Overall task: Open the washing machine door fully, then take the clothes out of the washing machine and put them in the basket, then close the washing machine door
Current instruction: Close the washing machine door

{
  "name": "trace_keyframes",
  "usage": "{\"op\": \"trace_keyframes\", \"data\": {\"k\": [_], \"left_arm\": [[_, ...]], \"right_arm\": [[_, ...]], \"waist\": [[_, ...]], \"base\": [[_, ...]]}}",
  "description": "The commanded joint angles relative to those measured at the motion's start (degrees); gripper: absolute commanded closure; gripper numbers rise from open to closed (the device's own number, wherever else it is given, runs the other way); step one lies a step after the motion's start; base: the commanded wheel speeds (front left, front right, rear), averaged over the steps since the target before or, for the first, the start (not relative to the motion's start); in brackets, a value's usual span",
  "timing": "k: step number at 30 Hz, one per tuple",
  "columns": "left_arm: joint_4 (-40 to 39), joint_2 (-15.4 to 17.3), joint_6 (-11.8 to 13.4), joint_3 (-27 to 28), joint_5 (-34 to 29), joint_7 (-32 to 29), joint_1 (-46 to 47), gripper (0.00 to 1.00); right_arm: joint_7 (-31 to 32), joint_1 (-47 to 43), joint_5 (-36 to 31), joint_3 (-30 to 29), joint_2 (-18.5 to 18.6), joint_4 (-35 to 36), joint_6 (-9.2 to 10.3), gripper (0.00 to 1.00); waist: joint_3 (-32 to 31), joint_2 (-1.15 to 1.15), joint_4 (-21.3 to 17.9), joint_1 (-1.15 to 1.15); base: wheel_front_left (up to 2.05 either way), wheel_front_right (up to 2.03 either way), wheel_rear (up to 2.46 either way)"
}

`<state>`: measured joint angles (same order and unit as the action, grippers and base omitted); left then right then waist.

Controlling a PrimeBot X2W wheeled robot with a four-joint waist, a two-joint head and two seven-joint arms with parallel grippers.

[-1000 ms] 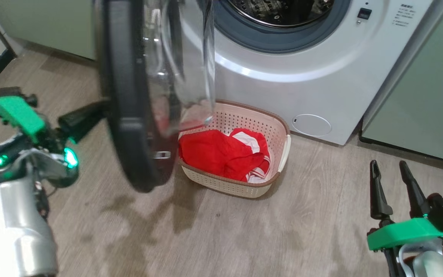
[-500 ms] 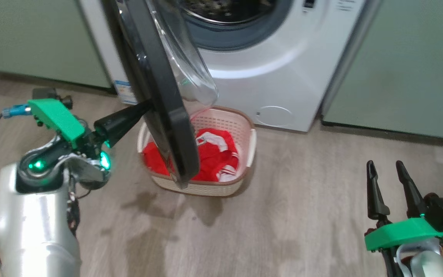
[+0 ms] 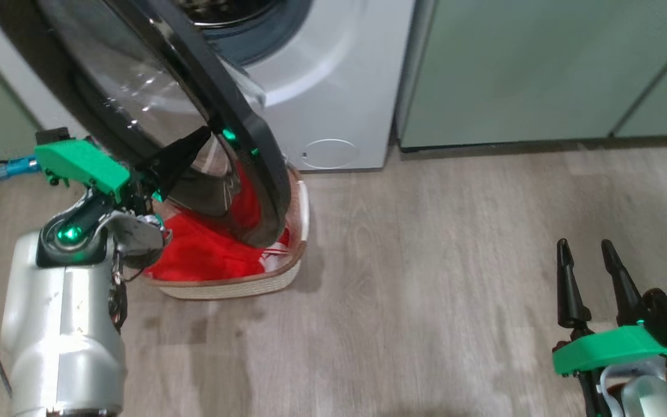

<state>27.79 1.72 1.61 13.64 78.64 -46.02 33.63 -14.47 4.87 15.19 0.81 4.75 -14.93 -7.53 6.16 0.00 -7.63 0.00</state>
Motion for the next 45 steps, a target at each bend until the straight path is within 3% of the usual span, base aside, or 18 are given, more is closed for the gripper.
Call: {"op": "trace_keyframes", "data": {"k": [1,12,20,21,23,24,25,33,38,45], "left_arm": [[-0.6,1.5,-1.0,1.3,-0.2,0.5,3.4,1.00],[9.3,1.4,-5.5,1.2,0.0,5.8,9.2,1.00],[12.1,2.8,-8.0,2.5,0.7,6.7,7.2,1.00],[12.2,3.1,-8.2,2.8,0.7,7.0,6.5,0.93],[11.9,3.8,-8.5,3.3,0.7,7.6,4.8,0.63],[11.4,4.3,-8.7,3.5,0.2,8.4,3.8,0.24],[10.8,4.7,-8.8,3.6,-0.3,9.3,2.8,0.00],[0.6,8.9,-9.1,-0.9,-9.0,22.1,-8.4,0.00],[-3.3,13.0,-9.1,-9.2,-18.3,36.5,-13.7,0.00],[0.4,18.1,-9.1,-20.2,-27.1,56.3,-15.9,0.00]], "right_arm": [[-0.5,2.0,0.2,0.9,0.3,1.7,0.04,0.00],[-0.5,2.0,0.1,1.1,0.1,1.7,0.04,0.00],[-0.5,1.0,0.0,-0.7,0.1,1.8,0.04,0.00],[-0.5,0.8,0.0,-0.7,0.1,1.8,0.04,0.00],[-0.5,0.4,-0.1,-0.6,0.1,1.8,0.04,0.00],[-0.5,0.3,-0.1,-0.6,0.1,1.8,0.04,0.00],[-0.5,0.1,-0.1,-0.6,0.1,1.8,0.04,0.00],[-0.5,-0.2,0.0,-0.7,0.3,1.8,0.04,0.00],[-0.5,-0.3,0.0,-1.0,0.3,2.2,0.04,0.00],[-0.5,-0.7,-0.1,-1.1,0.3,2.3,0.04,0.00]], "waist": [[0.7,0.00,-2.0,0.00],[0.8,0.00,-4.3,0.00],[-0.9,0.00,-2.1,0.00],[-1.3,0.00,-1.7,0.00],[-2.0,0.00,-0.8,0.00],[-2.4,0.00,-0.4,0.00],[-2.7,0.00,0.0,0.00],[-4.4,0.00,2.1,0.00],[-4.8,0.00,2.7,0.00],[-5.6,0.00,2.5,0.00]], "base": [[0.00,0.00,0.00],[0.00,0.00,0.00],[0.00,0.00,0.00],[0.00,0.00,0.00],[0.00,0.00,0.00],[0.00,0.00,0.00],[0.00,0.00,0.00],[0.00,0.00,0.00],[0.00,0.00,0.00],[0.00,0.00,0.00]]}}
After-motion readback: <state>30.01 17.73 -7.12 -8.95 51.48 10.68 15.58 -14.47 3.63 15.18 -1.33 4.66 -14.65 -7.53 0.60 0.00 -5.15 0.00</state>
